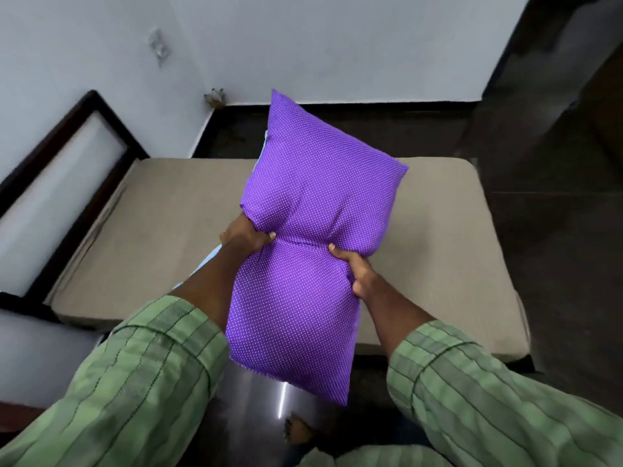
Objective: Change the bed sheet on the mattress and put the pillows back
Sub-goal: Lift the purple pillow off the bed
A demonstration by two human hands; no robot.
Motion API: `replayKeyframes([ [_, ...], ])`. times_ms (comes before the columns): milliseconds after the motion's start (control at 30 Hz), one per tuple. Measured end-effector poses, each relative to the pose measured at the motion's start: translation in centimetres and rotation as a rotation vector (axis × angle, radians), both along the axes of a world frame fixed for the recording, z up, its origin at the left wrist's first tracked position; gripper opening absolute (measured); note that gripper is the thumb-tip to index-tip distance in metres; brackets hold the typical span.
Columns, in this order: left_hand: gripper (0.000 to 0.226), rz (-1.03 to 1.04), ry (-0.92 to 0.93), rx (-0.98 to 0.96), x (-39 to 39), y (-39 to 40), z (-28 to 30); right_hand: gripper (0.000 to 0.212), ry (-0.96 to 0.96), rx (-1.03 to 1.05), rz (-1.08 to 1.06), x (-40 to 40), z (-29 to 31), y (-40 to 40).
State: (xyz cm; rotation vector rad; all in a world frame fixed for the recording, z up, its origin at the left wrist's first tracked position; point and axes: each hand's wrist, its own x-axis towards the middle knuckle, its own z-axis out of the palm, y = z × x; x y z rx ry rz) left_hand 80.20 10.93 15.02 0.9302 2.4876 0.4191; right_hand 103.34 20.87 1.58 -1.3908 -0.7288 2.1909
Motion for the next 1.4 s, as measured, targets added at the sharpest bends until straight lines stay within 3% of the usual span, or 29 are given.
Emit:
replayKeyframes([
  [233, 0.081, -0.018, -0.12, 0.058, 16.5, 9.9, -2.3, 0.096, -0.072, 0.016, -0.051, 17.8, 2.9, 8.0],
  [467, 0.088, -0.113, -0.261, 0.094, 29.0, 19.7, -7.4, 0.066, -0.135, 0.012, -0.061, 33.1, 3.1, 16.5],
  [600, 0.083, -0.122, -0.359, 0.117, 33.7, 24.1, -10.6, 0.104, -0.194, 0.032, -0.049, 39.1, -1.0, 22.4],
  [700, 0.086, -0.079, -0.453, 0.117, 35.5, 26.9, -13.1, 0.123, -0.242, 0.053, -0.049, 41.3, -1.5, 25.3],
  [933, 0.098, 0.009, -0.549, 0.094, 34.8, 33.3, -17.6, 0.114, -0.263, 0.014, 0.019, 41.0, -1.9, 31.6],
  [1133, 0.087, 0.032, -0.646, 0.12, 32.0, 39.6, -19.2, 0.107, -0.31, 0.041, 0.007, 38.1, -3.4, 38.1],
  [1200, 0.092, 0.033, -0.561, 0.096, 30.7, 42.0, -20.2, 0.105, -0.32, 0.052, -0.049, 37.0, -4.1, 40.3],
  [1267, 0.096, -0.047, -0.277, -0.097, 30.0, 43.7, -20.8, 0.118, -0.447, 0.105, -0.093, 35.8, -5.0, 41.4],
  [1333, 0.093, -0.238, -0.042, -0.239, 30.6, 44.3, -20.9, 0.14, -0.769, 0.225, 0.122, 34.8, -6.9, 41.8],
  [1400, 0.1, -0.459, -0.013, -0.258, 31.9, 44.4, -21.3, 0.132, -0.958, 0.406, 0.481, 33.8, -9.0, 40.8],
])
